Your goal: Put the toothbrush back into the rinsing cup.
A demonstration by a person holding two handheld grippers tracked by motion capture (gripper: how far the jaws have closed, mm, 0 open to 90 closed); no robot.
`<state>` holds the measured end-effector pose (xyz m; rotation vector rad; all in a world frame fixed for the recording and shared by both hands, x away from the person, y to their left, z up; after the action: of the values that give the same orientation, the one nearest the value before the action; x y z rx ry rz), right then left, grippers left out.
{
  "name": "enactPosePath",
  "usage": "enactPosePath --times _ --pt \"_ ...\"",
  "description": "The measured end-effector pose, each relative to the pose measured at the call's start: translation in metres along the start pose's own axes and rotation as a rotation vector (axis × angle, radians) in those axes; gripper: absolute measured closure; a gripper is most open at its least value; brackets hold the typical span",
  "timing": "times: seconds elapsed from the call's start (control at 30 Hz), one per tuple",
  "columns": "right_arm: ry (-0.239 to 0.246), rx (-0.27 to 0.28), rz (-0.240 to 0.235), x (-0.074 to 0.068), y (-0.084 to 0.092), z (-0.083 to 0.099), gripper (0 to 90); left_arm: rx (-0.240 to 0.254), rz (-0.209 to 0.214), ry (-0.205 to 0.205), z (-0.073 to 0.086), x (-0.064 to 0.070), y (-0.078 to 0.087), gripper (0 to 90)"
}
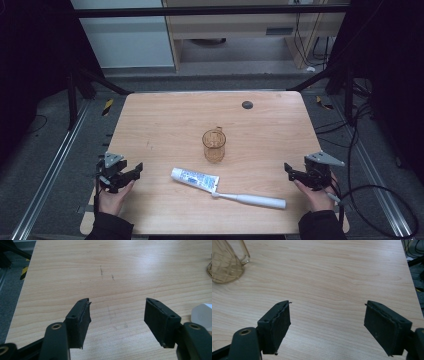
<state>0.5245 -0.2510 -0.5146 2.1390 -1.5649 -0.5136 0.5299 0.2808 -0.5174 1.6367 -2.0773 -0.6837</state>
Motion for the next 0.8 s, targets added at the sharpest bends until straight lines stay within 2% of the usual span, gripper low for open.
enactPosePath --times 0.23,0.33,0.4,0.47,0.5,0.63,0.73,0.8 --pt "0.011 0.011 -0.046 -0.011 0.009 -0.007 24.3 0.015 0.015 -0.022 0.0 0.002 0.002 43.4" --pt "0.032 0.015 -0.083 -0.021 0.013 -0.012 26.0 -0.017 0.039 -0.019 0.003 0.004 0.0 47.0" --pt "0.04 0.02 -0.092 -0.024 0.014 -0.013 26.9 -0.025 0.047 -0.022 0.004 0.006 0.0 47.2" --pt "0.045 0.015 -0.139 -0.035 0.016 -0.016 27.8 -0.023 0.045 -0.03 0.004 0.006 -0.001 46.7" --pt "0.045 0.015 -0.139 -0.035 0.016 -0.016 27.8 -0.019 0.045 -0.032 0.004 0.007 -0.001 46.7" --pt "0.095 -0.017 -0.185 -0.051 0.016 -0.014 28.4 0.006 0.069 -0.039 0.002 0.01 0.001 44.6" --pt "0.139 -0.037 -0.209 -0.062 0.017 -0.014 29.4 -0.002 0.073 -0.058 0.002 0.012 0.0 43.7" --pt "0.163 -0.047 -0.226 -0.069 0.017 -0.014 29.3 -0.007 0.072 -0.055 0.003 0.013 -0.001 43.7"
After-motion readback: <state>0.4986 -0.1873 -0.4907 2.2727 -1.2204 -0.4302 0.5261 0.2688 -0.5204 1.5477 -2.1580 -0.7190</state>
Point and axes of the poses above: each handheld gripper's, and its own axes: y roughly backward along the jaws, z roughly out of its underside, x roughly to its right, the point moved 10 cm from there along -y, roughly forward along the jaws
